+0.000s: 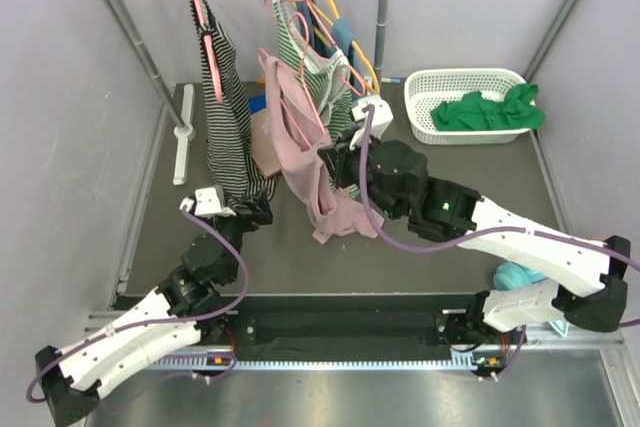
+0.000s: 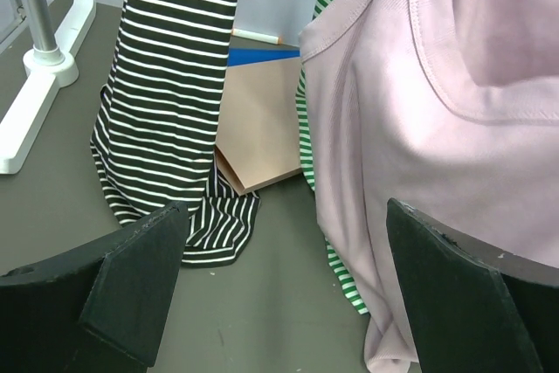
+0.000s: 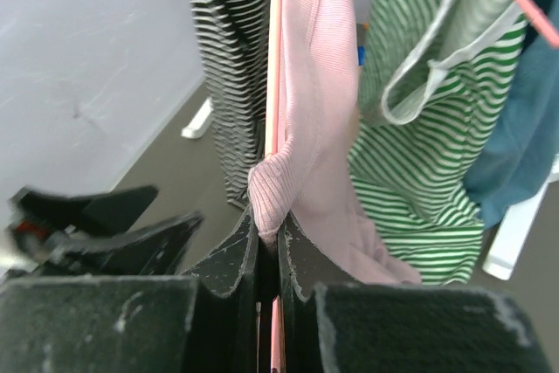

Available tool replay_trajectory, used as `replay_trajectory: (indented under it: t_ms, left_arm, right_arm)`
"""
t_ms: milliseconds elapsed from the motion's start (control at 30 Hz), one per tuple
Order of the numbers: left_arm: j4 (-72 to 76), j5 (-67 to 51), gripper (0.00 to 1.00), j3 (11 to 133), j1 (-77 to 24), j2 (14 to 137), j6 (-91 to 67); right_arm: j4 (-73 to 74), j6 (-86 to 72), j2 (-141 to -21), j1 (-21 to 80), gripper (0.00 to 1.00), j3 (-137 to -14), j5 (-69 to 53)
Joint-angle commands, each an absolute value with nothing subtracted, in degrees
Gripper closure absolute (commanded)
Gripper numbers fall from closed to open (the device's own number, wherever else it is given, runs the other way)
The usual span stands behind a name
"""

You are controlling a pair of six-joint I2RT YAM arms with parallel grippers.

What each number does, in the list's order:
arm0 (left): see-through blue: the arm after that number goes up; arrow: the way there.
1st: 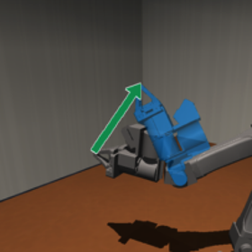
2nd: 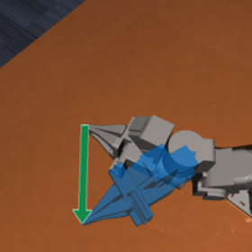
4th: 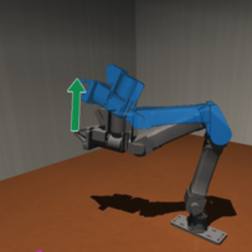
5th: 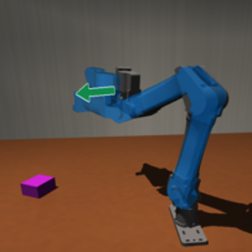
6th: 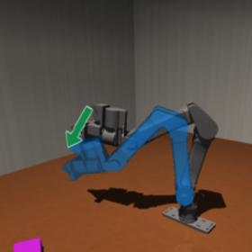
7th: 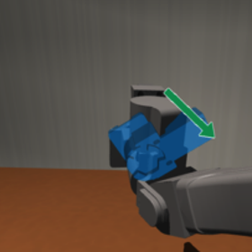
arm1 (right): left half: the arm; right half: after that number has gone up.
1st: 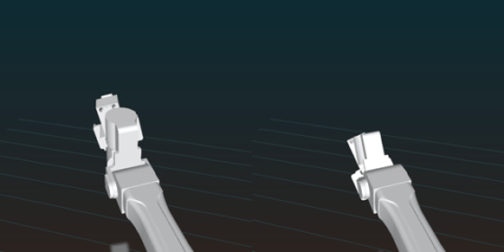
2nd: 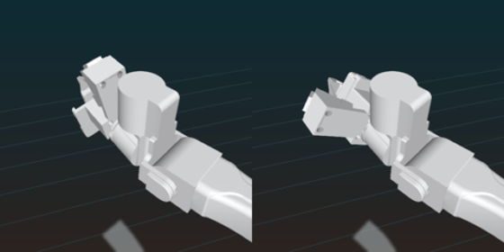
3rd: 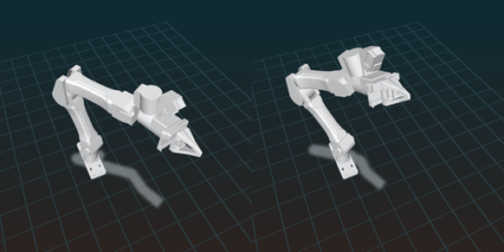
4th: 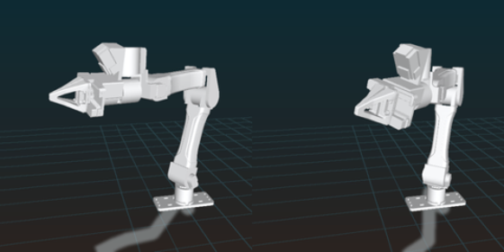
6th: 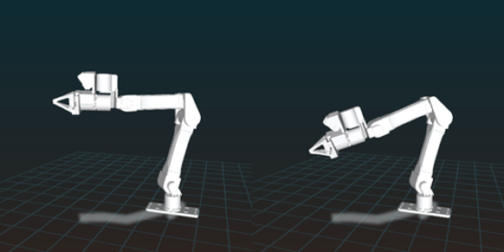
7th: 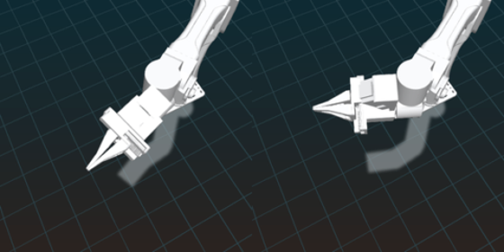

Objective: Place the tank top on the hanger

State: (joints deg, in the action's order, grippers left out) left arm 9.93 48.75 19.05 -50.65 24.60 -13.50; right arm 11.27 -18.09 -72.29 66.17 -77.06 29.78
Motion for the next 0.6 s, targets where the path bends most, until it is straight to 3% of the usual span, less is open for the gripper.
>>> replay_trajectory:
  t_ms: [0, 300, 567]
  left_arm:
    - [10.46, 49.39, 0.01, 18.72, -50.63, 24.00, -13.45]
    - [10.63, 49.83, 0.01, 18.46, -50.62, 23.91, -13.36]
    - [10.46, 49.75, 0.01, 18.54, -50.62, 23.64, -13.45]
  right_arm:
    - [7.12, -16.61, -75.05, 61.79, 1.00, -84.37, 28.14]
    - [4.75, -13.01, -82.35, 57.75, 1.00, -96.32, 24.09]
    - [4.30, -10.02, -96.49, 57.04, 1.00, -112.02, 24.44]
